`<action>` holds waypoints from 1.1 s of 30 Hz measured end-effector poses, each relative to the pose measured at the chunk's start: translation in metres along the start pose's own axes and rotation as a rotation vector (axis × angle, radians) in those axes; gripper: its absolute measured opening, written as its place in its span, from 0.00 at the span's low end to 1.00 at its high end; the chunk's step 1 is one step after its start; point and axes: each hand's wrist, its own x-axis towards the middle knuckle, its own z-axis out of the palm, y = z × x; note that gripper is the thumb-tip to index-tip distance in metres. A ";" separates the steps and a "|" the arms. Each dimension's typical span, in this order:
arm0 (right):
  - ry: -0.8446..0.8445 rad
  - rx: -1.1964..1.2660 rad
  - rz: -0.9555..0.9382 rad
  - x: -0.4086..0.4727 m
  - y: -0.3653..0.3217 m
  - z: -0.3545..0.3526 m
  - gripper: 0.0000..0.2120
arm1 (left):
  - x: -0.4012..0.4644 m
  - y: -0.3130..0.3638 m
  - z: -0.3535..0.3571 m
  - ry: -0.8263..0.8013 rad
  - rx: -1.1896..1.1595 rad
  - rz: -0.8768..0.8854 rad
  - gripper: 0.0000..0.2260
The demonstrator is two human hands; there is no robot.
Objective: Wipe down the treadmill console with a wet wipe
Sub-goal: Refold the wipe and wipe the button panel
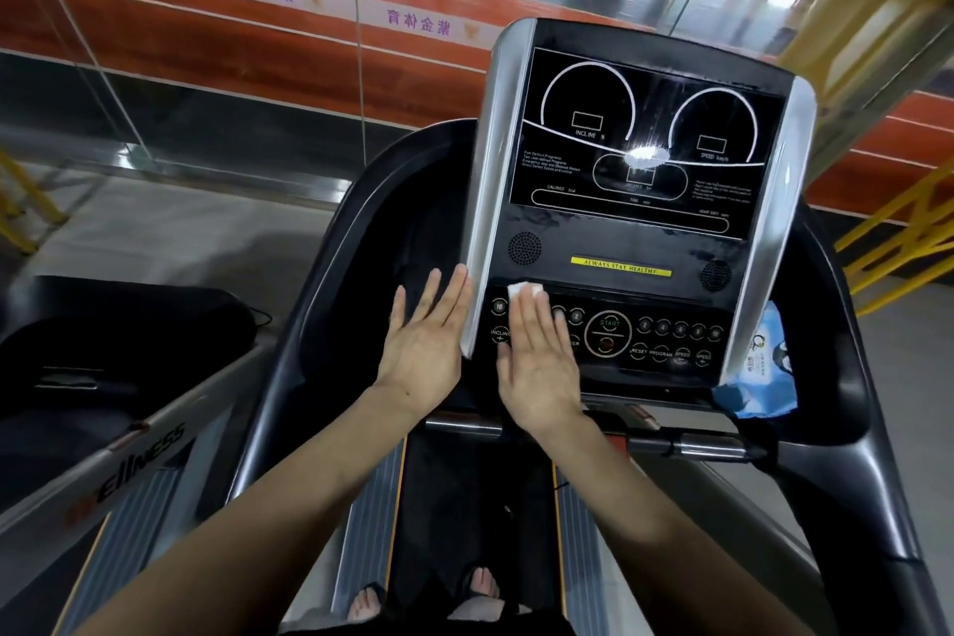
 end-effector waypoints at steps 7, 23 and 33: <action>-0.062 -0.072 -0.112 0.006 -0.009 0.000 0.33 | -0.001 0.002 0.000 0.017 -0.004 0.010 0.36; 0.016 -0.084 -0.047 -0.033 0.172 -0.016 0.33 | 0.028 0.137 0.048 0.179 0.145 0.037 0.37; 0.125 -0.012 0.075 -0.057 0.265 -0.029 0.34 | 0.058 0.228 0.069 0.120 0.201 0.069 0.37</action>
